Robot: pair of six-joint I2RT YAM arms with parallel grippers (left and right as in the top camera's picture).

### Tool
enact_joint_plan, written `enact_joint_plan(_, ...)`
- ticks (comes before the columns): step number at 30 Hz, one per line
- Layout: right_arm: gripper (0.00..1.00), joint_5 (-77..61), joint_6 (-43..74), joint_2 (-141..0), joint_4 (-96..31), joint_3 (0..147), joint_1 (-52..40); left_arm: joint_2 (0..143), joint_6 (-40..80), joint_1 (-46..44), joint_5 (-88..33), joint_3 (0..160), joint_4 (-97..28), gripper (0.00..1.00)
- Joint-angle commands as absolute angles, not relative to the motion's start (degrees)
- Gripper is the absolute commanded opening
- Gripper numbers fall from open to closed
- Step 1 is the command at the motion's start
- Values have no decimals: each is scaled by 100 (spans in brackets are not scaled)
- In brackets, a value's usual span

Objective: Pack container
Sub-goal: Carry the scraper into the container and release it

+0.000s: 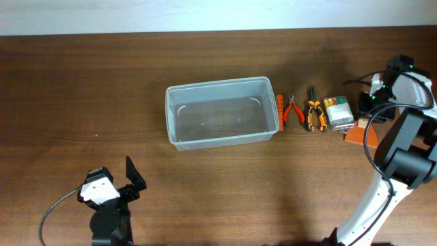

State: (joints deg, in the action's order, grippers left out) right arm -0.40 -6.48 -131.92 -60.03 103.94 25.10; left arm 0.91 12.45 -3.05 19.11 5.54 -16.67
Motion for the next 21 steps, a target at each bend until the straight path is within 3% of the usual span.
enact_joint_plan(1,25,-351,-539,-13211,-6292,10978,2508,67,1194,-327,1933,532,-1671,99)
enact_joint_plan(12,17,-2058,-270,-13115,-7789,13537,2228,67,1194,-327,1933,532,-1671,99)
enact_joint_plan(21,14,-2187,-467,-13115,-8816,14827,834,67,1194,-327,1931,532,-1671,99)
